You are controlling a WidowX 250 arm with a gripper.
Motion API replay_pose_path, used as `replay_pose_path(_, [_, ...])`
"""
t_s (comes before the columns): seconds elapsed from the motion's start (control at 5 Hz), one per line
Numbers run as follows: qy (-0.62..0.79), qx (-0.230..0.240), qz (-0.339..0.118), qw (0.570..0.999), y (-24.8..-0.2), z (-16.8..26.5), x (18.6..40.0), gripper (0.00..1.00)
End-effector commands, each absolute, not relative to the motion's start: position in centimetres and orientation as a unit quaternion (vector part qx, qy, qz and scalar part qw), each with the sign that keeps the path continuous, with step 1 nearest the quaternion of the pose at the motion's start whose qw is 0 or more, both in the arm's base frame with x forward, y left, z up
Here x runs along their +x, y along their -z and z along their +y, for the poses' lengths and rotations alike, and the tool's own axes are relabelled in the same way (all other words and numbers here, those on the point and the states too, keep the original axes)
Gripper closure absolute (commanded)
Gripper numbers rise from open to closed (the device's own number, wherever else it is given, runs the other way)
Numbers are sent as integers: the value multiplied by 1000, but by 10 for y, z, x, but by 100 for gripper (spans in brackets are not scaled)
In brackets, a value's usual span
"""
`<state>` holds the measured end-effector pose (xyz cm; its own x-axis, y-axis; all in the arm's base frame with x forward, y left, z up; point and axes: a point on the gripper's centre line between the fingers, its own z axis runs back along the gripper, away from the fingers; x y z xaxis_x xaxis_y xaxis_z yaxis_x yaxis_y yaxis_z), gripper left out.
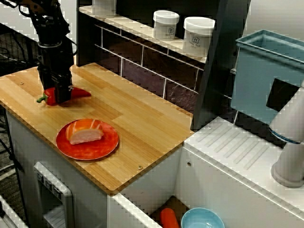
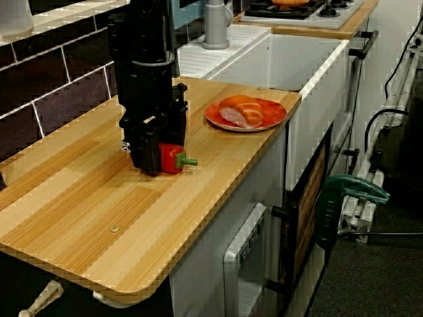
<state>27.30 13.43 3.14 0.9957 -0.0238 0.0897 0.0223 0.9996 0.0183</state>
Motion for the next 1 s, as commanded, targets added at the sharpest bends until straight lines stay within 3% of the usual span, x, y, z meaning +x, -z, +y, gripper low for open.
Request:
replay_pose_path(0.0, [14,6,-67,998,-56,139,265,100])
replay_pose_path(0.4, [56,-13,-97,994,-89,119,255,100])
replay_pose_path(0.8, [129,-11,-124,984,-87,77,238,100])
